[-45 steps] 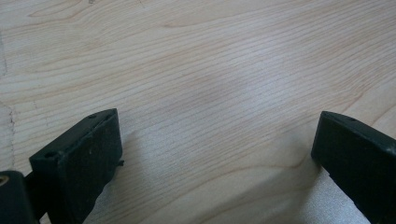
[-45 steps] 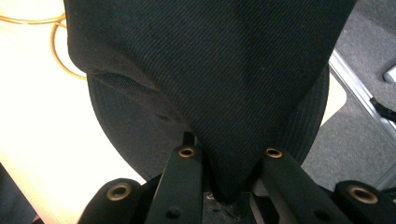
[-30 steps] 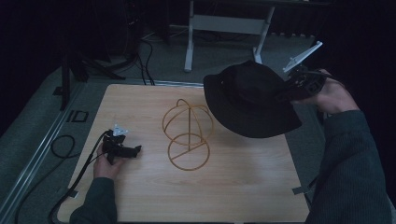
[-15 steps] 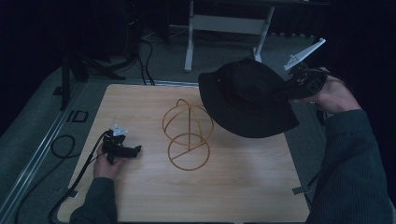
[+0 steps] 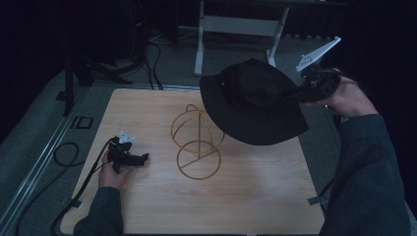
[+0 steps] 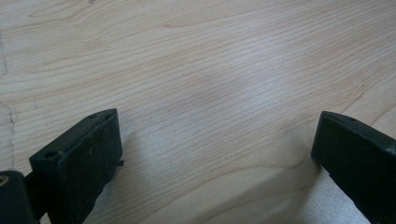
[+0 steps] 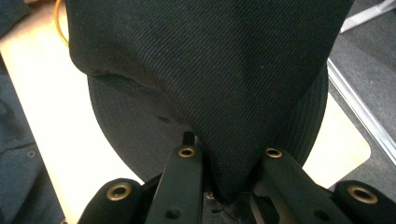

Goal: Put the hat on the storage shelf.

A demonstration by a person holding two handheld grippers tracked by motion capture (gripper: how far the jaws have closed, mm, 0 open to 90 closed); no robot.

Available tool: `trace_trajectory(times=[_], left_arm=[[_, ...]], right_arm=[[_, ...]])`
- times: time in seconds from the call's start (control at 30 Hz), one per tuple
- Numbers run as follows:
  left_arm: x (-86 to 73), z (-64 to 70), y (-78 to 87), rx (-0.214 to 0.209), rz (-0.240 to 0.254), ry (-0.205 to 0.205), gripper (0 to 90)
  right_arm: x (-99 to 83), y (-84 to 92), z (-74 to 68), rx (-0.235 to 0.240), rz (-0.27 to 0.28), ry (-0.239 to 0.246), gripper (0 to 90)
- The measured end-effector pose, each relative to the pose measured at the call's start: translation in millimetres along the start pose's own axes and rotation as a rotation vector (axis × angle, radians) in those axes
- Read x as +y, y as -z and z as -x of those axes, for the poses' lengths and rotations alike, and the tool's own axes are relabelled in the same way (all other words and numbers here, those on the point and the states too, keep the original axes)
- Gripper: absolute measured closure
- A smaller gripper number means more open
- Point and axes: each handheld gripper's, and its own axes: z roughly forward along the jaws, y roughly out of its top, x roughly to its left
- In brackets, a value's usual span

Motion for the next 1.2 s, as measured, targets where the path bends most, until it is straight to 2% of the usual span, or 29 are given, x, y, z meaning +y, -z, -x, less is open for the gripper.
trace_trajectory(times=[0.23, 0.37, 0.47, 0.53, 0.73, 1.2], left_arm=[[0.0, 0.0, 0.0, 0.0, 0.0, 0.0, 2.0], [0.0, 0.0, 0.0, 0.0, 0.0, 0.0, 2.0], [0.0, 0.0, 0.0, 0.0, 0.001, 0.0, 2.0], [0.0, 0.0, -0.1, 0.0, 0.001, 0.0, 2.0], [0.0, 0.0, 0.0, 0.0, 0.001, -0.001, 2.0], [0.2, 0.2, -0.3, -0.002, 0.001, -0.001, 2.0]], right_arm=[[11.0, -3.3, -6.3, 0.024, 0.015, 0.031, 85.4], [17.7, -5.4, -9.2, 0.025, 0.018, 0.048, 85.5], [19.1, -3.0, -10.1, 0.003, 0.027, 0.053, 85.6], [19.1, 3.1, -9.6, 0.023, 0.05, 0.049, 85.6], [25.8, 3.2, -17.6, 0.044, 0.052, 0.08, 85.6], [64.4, -45.4, -35.4, 0.131, 0.004, 0.151, 85.5]])
